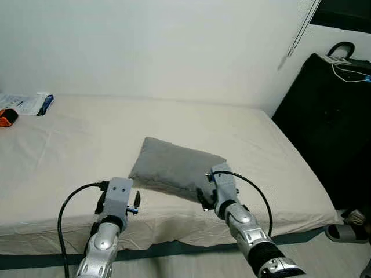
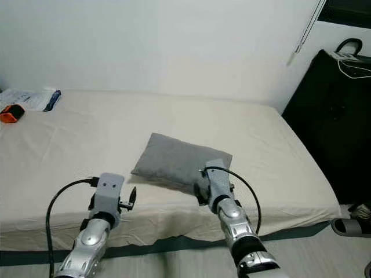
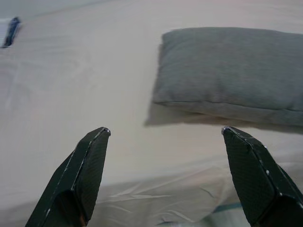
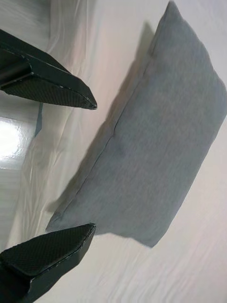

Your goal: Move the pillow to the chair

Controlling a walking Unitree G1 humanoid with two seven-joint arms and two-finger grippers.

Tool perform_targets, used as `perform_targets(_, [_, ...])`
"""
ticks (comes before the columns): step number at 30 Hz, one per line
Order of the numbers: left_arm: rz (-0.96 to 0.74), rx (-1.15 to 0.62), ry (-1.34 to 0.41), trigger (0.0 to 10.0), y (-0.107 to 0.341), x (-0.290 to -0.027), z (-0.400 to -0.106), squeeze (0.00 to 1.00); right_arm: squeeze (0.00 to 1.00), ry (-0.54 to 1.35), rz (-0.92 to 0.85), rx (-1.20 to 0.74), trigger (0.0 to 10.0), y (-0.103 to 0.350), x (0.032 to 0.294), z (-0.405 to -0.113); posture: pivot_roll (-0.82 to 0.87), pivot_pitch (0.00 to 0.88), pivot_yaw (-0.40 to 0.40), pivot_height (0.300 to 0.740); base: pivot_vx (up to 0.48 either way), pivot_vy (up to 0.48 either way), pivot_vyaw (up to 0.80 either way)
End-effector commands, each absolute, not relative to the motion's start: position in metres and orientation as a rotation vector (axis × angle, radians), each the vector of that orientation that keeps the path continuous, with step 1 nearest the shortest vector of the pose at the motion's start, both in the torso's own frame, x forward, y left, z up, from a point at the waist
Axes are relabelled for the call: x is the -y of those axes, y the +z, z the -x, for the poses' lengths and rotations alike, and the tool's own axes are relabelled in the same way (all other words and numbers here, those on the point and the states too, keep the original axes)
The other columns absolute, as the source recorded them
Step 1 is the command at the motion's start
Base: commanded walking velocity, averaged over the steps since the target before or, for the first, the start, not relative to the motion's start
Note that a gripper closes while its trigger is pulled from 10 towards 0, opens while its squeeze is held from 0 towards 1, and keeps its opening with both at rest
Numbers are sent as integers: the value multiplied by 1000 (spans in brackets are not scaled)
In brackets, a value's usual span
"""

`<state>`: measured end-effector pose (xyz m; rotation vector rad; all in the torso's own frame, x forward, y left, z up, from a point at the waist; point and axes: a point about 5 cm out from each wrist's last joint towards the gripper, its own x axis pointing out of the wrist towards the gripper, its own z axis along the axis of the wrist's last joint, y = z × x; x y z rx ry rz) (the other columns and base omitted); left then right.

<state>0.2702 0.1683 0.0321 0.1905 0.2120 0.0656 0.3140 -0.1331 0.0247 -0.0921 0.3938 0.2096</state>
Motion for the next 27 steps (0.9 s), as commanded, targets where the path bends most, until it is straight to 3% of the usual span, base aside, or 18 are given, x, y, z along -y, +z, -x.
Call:
perform_targets(1, [-190, -222, 68, 10000, 28, -168, -267, 0, 0, 183, 79, -383, 10000, 25, 140, -313, 76, 0, -132, 708, 0, 0, 0])
perform_targets(11, [-160, -172, 99, 10000, 35, -162, -271, 0, 0, 334, 162, -349, 10000, 29, 118, -314, 67, 0, -131, 708, 0, 0, 618])
perform_targets(22, [-138, -134, 92, 10000, 41, -160, -273, 0, 0, 341, 180, -303, 10000, 32, 117, -314, 62, 0, -123, 708, 0, 0, 791])
perform_targets(27, [-127, -125, 60, 10000, 42, -156, -273, 0, 0, 301, 123, -295, 10000, 36, 121, -316, 59, 0, -117, 708, 0, 0, 0])
